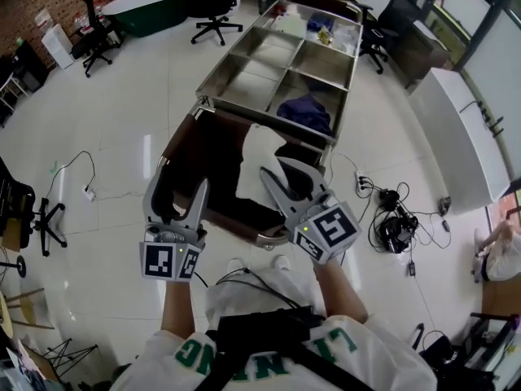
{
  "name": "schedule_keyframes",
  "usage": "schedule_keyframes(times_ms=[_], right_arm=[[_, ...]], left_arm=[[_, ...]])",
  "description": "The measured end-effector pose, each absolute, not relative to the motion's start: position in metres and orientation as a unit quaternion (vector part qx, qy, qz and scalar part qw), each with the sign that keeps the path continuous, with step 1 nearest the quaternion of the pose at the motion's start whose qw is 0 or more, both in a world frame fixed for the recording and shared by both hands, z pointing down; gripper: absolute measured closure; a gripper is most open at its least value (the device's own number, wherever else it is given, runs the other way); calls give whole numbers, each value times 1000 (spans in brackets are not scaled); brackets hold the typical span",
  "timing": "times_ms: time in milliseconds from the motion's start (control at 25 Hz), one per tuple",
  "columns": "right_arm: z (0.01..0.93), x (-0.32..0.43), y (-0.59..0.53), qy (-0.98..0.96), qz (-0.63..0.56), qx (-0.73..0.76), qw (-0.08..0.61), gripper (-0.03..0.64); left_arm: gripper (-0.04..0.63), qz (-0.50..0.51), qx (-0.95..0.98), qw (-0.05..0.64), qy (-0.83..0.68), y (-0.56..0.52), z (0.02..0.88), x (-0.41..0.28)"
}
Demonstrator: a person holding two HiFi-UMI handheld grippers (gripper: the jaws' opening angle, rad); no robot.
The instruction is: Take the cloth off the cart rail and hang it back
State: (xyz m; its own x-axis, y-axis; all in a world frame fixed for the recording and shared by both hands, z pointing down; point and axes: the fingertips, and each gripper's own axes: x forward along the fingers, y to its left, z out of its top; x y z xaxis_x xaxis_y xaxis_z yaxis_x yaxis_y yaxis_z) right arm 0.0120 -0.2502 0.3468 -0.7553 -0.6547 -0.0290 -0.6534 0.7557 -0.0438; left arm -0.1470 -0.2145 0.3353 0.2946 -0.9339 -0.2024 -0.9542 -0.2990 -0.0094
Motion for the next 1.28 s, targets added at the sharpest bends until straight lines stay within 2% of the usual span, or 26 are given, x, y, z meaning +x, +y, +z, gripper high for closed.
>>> schedule_keyframes(times_ms=[240, 440, 720, 880, 960, 1000, 1040, 1160, 1200, 1280], right_arm=[[364, -69, -284, 957, -56, -284, -23, 502], [385, -157, -321, 961, -112, -251, -30, 502], [440, -235, -382, 917, -187, -348, -61, 494], [477, -249, -402, 879, -176, -426, -125, 472], [488, -252, -408, 863, -173, -449, -151, 424], [495, -253, -409, 858, -177, -454, -160, 387], [502, -255, -410, 856, -181, -454, -166, 318], [521, -262, -413, 858, -199, -439, -179, 225], [526, -263, -414, 858, -203, -435, -185, 204], [527, -263, -416, 858, -202, -431, -191, 202]], left_arm=[[264, 81, -764, 62, 637, -194, 337, -191], [264, 75, -729, 69, 677, -171, 337, -230], [264, 75, -693, 68, 714, -141, 340, -269], [264, 73, -680, 60, 727, -127, 346, -285], [264, 71, -676, 56, 732, -122, 349, -293], [264, 68, -674, 55, 734, -120, 351, -297], [264, 66, -672, 54, 736, -118, 354, -301], [264, 66, -671, 49, 737, -116, 359, -310], [264, 66, -672, 47, 736, -117, 360, -311], [264, 67, -675, 45, 734, -120, 361, -310]])
